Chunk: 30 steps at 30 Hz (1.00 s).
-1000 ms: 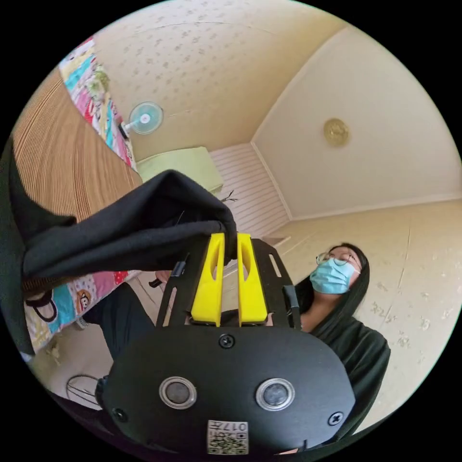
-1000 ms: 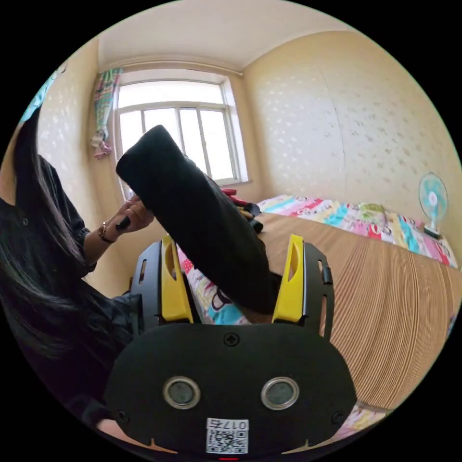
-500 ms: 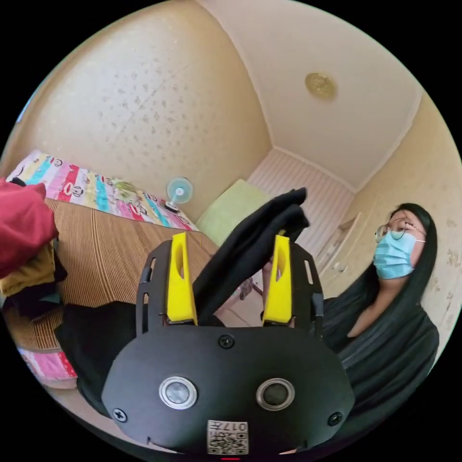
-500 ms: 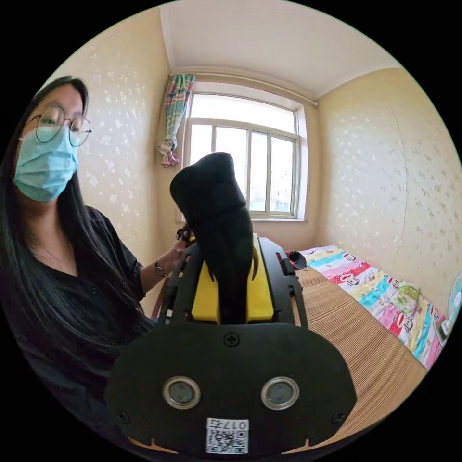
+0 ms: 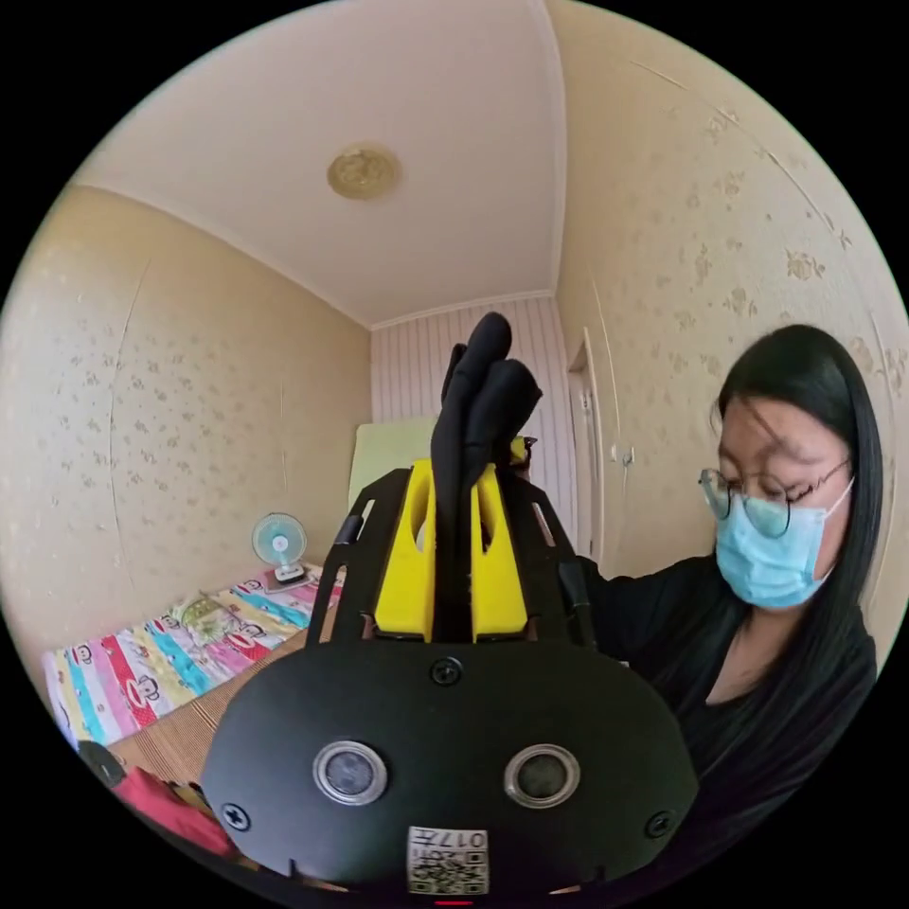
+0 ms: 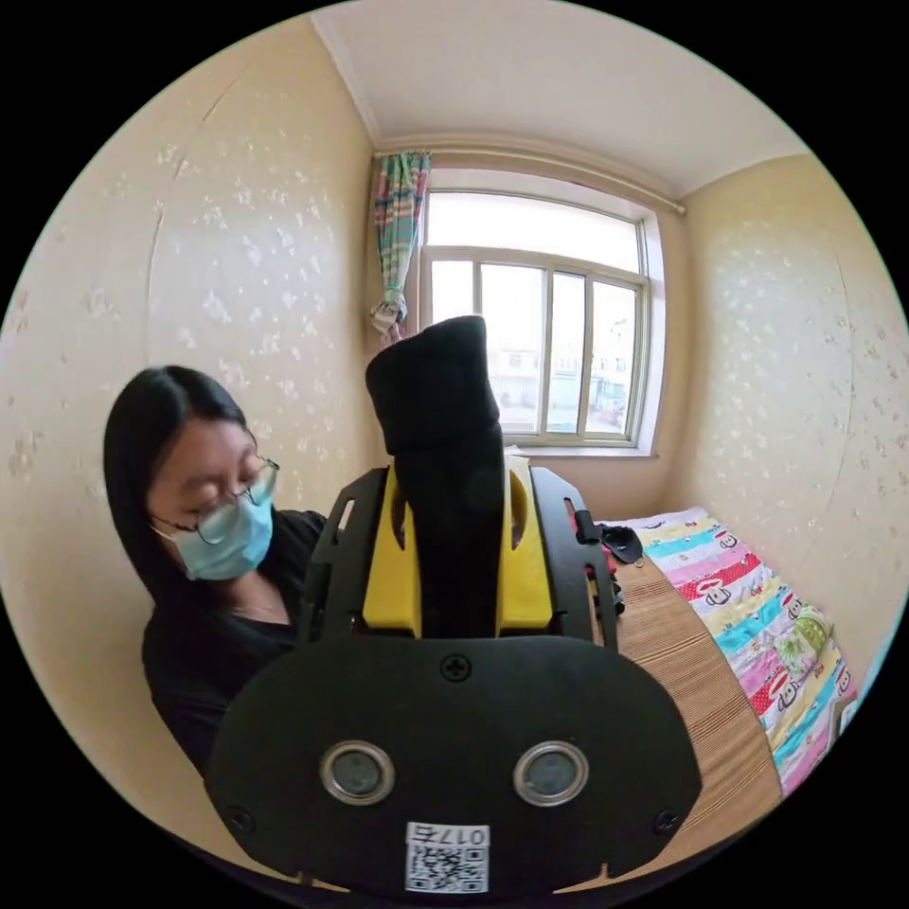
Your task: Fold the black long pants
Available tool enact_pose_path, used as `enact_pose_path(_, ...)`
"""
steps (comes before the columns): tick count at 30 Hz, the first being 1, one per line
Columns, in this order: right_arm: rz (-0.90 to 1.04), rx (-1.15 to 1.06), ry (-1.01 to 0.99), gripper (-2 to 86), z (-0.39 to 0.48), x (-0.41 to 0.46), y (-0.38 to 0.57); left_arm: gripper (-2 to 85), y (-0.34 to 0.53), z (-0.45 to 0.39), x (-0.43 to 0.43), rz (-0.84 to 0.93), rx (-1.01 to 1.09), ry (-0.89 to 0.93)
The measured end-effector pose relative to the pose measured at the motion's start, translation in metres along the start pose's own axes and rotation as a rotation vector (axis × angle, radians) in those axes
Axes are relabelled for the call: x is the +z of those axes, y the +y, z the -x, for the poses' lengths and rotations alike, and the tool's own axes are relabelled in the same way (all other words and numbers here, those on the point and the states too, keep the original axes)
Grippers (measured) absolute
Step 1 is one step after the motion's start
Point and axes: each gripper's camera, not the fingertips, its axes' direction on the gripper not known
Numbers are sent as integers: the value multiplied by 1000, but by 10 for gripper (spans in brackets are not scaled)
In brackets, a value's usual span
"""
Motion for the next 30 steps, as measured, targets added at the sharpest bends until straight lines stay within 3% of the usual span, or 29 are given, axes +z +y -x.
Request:
enact_pose_path(4,54,69,77,106,1,-18,-60,57,-65,6,16,108,-53,55)
enact_pose_path(8,-15,24,99,87,22,-19,-93,59,-107,-10,14,124,-30,131)
enact_pose_path(16,-59,62,121,92,33,-10,-143,64,-126,-46,8,68,-10,24)
enact_pose_path(21,-29,220,185,90,-65,10,-128,65,-99,31,39,128,-154,-79)
enact_pose_path(26,-78,338,327,77,-217,19,-108,62,-71,194,99,171,-406,-104)
enact_pose_path(30,-234,230,355,77,-228,3,-136,62,-109,222,102,59,-308,-76)
